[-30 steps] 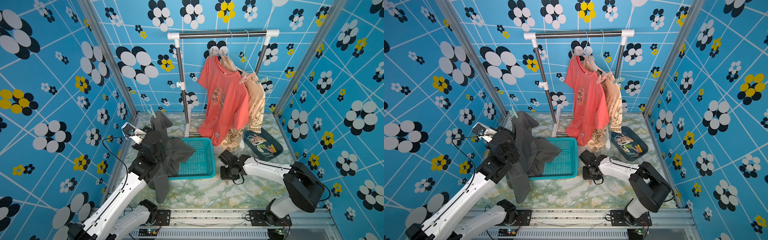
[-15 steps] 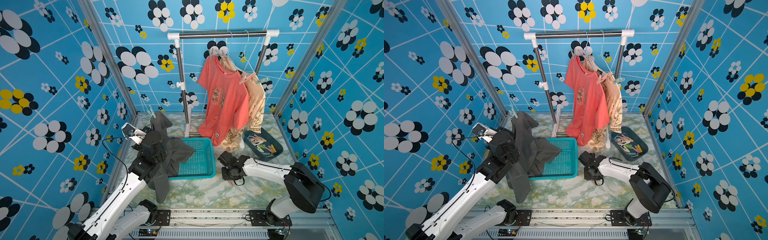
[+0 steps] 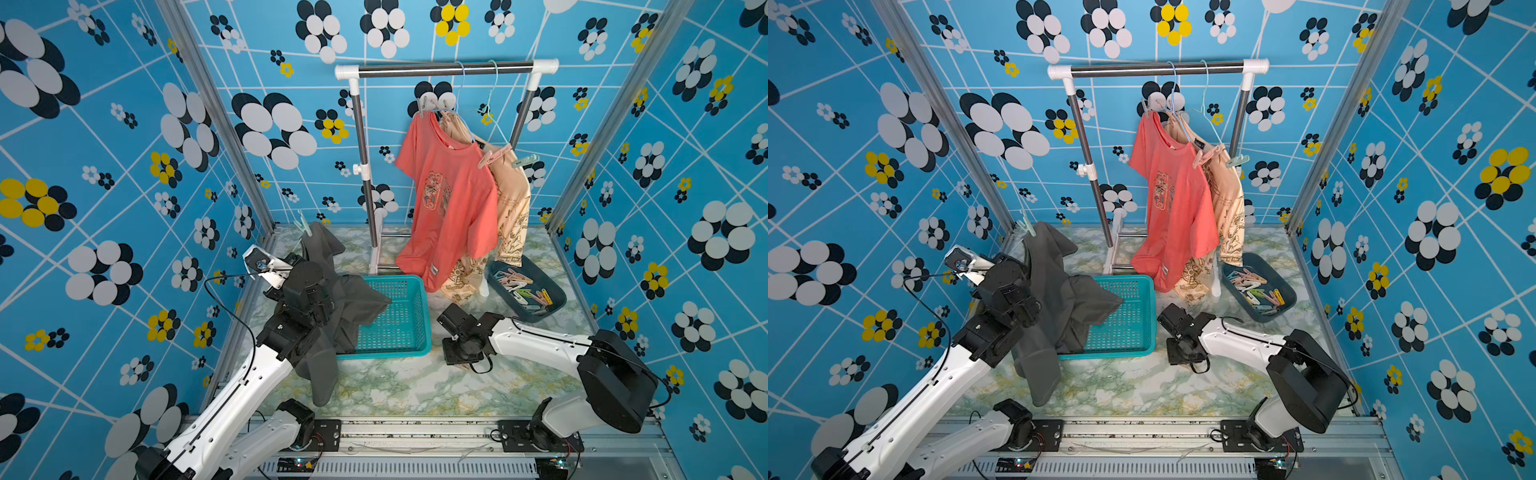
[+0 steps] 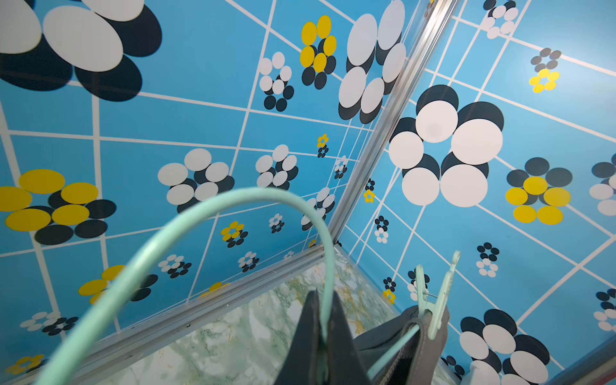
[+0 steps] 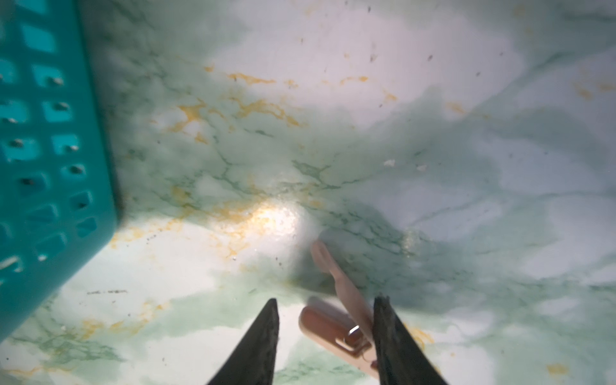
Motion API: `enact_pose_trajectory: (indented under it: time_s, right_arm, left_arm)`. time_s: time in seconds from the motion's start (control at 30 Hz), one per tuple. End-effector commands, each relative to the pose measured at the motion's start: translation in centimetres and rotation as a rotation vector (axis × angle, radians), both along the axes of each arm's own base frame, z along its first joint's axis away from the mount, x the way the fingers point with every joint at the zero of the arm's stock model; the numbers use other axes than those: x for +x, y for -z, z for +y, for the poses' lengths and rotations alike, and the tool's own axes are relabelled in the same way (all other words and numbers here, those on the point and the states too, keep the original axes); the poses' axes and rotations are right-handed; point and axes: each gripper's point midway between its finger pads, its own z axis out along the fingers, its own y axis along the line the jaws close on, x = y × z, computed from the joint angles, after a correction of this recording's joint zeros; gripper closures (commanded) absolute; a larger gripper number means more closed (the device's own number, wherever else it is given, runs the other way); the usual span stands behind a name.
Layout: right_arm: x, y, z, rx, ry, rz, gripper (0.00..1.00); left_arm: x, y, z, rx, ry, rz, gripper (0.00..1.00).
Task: Use clothespins to secure the t-shirt on both sides of the hanger
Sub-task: Open the clothespin at the center of the board.
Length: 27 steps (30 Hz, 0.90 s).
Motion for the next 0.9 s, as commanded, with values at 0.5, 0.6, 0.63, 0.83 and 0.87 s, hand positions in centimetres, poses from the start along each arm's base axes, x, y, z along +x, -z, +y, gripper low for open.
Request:
enact_pose_trajectory:
  time_s: [0.5, 0.6, 0.63, 0.83, 0.87]
  right_arm:
    - [-5.3, -0.2, -2.1, -0.066, -0.127, 0.104, 0.41]
    - [-6.2, 0.0, -1.8, -0.082, -0.168, 0.127, 0.40]
    - [-6.7, 0.3, -2.0, -0.091, -0.174, 0.143, 0.39]
    - [-6.1, 0.8, -3.2, -0.166, -0.114, 0.112, 0.41]
    - [-5.7, 0.8, -3.4, -0.179, -0.098, 0.094, 0.42]
  left_arm:
    - [0.0, 0.1, 0.2, -0.003, -0.018, -0.002, 1.00]
    - [0.0, 0.2, 0.2, -0.002, -0.016, 0.001, 1.00]
    - [0.0, 0.3, 0.2, -0.002, -0.016, 0.002, 1.00]
    - [0.0, 0.2, 0.2, -0.004, -0.015, -0.002, 1.00]
    - [0.0, 0.2, 0.2, -0.003, -0.015, 0.000, 1.00]
